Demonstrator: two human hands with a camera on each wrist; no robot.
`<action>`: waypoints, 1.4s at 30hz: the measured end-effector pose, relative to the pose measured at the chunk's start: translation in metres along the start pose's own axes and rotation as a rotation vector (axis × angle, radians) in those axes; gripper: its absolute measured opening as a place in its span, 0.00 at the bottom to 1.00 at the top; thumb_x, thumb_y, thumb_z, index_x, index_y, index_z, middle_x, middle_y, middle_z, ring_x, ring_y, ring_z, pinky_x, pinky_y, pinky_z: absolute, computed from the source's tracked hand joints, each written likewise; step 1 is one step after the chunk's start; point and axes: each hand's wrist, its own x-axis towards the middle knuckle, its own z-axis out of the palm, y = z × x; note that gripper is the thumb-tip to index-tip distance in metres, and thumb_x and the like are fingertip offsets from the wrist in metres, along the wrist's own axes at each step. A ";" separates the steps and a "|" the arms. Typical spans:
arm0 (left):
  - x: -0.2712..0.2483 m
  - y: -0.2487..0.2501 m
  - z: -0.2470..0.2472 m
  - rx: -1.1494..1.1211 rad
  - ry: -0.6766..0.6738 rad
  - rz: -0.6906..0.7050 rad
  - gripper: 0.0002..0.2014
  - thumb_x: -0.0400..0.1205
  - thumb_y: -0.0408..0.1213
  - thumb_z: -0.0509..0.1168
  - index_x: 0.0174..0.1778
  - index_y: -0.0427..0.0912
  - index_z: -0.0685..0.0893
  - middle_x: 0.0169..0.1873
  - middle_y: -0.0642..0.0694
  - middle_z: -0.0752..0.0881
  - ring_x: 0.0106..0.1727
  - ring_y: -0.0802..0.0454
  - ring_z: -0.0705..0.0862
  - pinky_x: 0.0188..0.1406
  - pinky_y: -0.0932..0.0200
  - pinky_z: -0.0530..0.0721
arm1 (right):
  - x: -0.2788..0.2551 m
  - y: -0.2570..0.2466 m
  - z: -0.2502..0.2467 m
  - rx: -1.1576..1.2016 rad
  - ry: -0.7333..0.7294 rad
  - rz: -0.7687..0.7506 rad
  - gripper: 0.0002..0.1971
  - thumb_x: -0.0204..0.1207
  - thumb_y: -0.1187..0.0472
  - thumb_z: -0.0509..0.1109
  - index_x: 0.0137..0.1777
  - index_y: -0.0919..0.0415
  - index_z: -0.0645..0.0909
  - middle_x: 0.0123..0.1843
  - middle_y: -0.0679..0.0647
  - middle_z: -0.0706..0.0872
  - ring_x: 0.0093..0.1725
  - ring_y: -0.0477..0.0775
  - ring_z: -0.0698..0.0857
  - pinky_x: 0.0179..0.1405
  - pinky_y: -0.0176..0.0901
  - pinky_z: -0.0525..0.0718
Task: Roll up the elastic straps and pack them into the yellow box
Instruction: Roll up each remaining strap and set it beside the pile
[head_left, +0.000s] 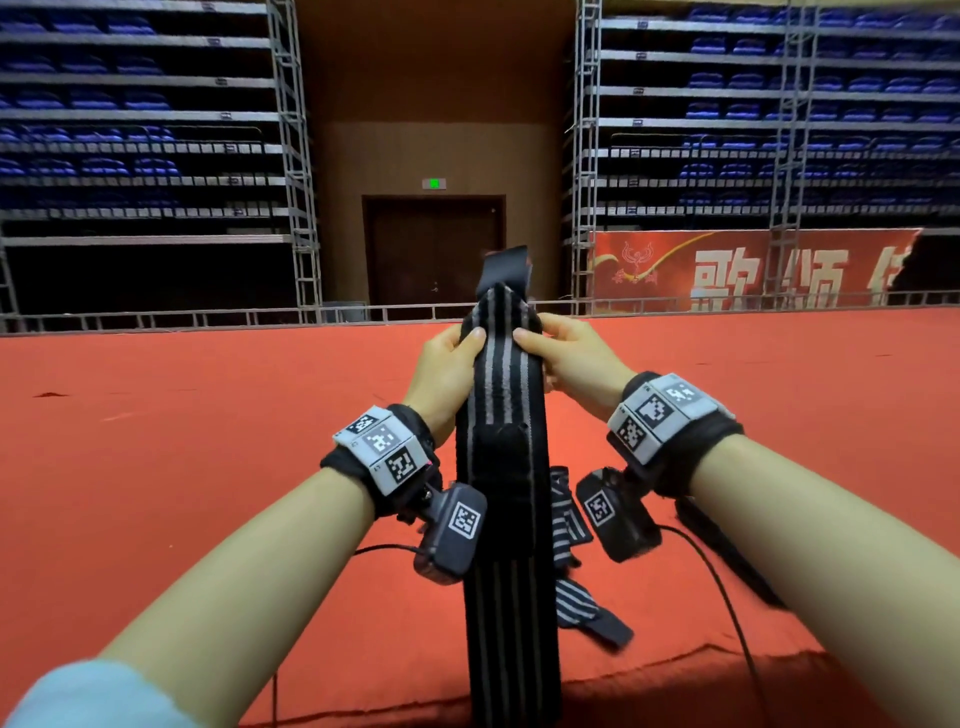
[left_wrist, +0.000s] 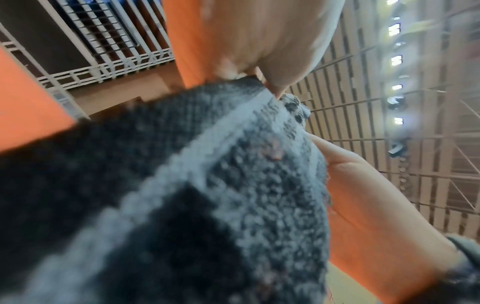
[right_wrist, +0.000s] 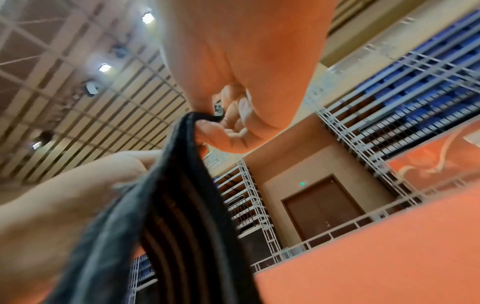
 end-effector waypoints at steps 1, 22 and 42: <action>0.000 -0.008 0.001 -0.035 0.002 -0.024 0.12 0.89 0.36 0.55 0.57 0.39 0.84 0.50 0.38 0.90 0.51 0.44 0.89 0.53 0.50 0.87 | -0.003 0.007 0.001 0.077 0.010 0.038 0.11 0.85 0.65 0.61 0.63 0.63 0.80 0.38 0.58 0.75 0.26 0.47 0.70 0.19 0.32 0.67; -0.014 -0.116 -0.008 -0.041 -0.282 -0.502 0.30 0.82 0.67 0.50 0.59 0.45 0.84 0.45 0.44 0.89 0.44 0.51 0.87 0.43 0.56 0.82 | -0.018 0.123 0.001 0.308 0.101 0.257 0.20 0.80 0.80 0.46 0.39 0.64 0.76 0.37 0.61 0.83 0.29 0.52 0.82 0.27 0.37 0.83; -0.013 -0.165 0.004 0.013 -0.002 -0.072 0.11 0.86 0.30 0.60 0.63 0.41 0.80 0.58 0.43 0.87 0.60 0.47 0.86 0.62 0.50 0.83 | -0.037 0.176 0.021 0.197 -0.015 0.268 0.17 0.83 0.68 0.63 0.72 0.64 0.71 0.69 0.64 0.82 0.68 0.59 0.82 0.71 0.55 0.79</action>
